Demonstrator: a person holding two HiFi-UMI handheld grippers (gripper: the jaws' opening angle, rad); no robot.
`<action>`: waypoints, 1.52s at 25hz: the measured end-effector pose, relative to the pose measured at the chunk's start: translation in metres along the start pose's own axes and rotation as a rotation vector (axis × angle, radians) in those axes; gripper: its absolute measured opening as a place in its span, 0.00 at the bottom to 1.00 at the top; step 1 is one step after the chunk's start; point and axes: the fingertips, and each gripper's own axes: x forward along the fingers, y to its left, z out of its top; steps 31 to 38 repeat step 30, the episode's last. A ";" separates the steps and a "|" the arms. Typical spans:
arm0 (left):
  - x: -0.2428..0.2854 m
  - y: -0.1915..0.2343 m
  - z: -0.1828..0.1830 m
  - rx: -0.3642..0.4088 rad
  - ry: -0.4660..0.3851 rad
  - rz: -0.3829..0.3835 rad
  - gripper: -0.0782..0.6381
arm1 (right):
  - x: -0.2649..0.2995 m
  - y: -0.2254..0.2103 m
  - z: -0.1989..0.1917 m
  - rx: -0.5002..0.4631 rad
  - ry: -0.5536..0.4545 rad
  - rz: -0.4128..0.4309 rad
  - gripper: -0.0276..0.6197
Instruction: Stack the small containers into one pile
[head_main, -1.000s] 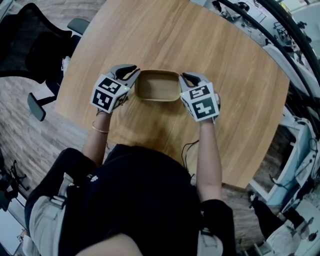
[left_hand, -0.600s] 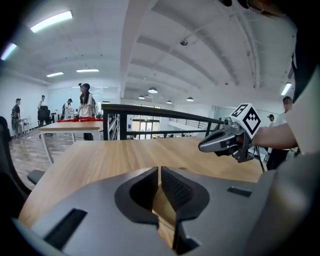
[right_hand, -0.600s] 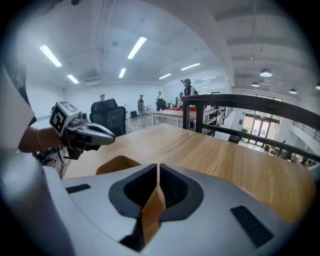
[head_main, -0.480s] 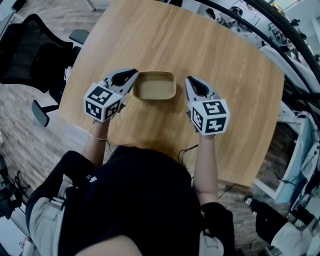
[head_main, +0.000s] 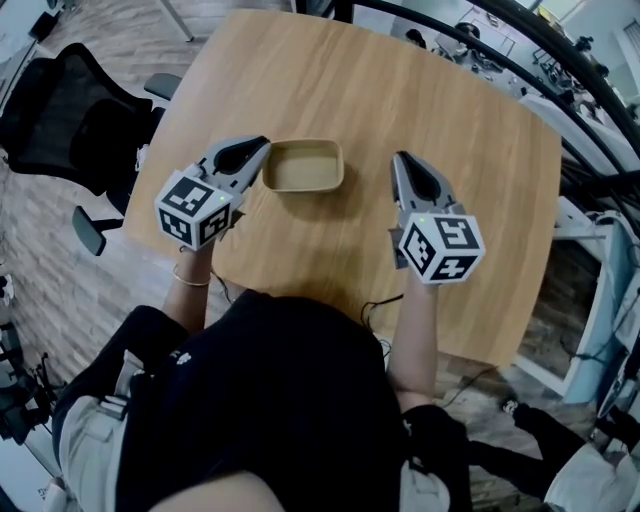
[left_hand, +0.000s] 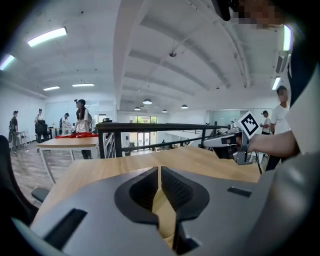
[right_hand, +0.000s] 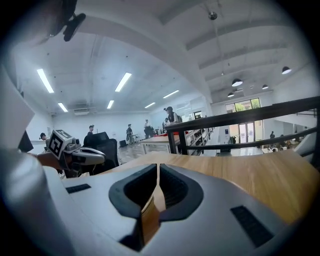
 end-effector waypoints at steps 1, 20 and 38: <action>-0.001 -0.001 0.002 0.005 -0.002 0.003 0.16 | -0.004 -0.002 0.001 0.007 -0.010 -0.004 0.09; -0.010 -0.018 0.013 0.026 -0.015 0.018 0.16 | -0.034 -0.012 0.009 0.029 -0.060 -0.023 0.09; -0.009 -0.028 0.017 0.030 -0.023 0.003 0.16 | -0.048 -0.011 0.013 0.020 -0.069 -0.026 0.09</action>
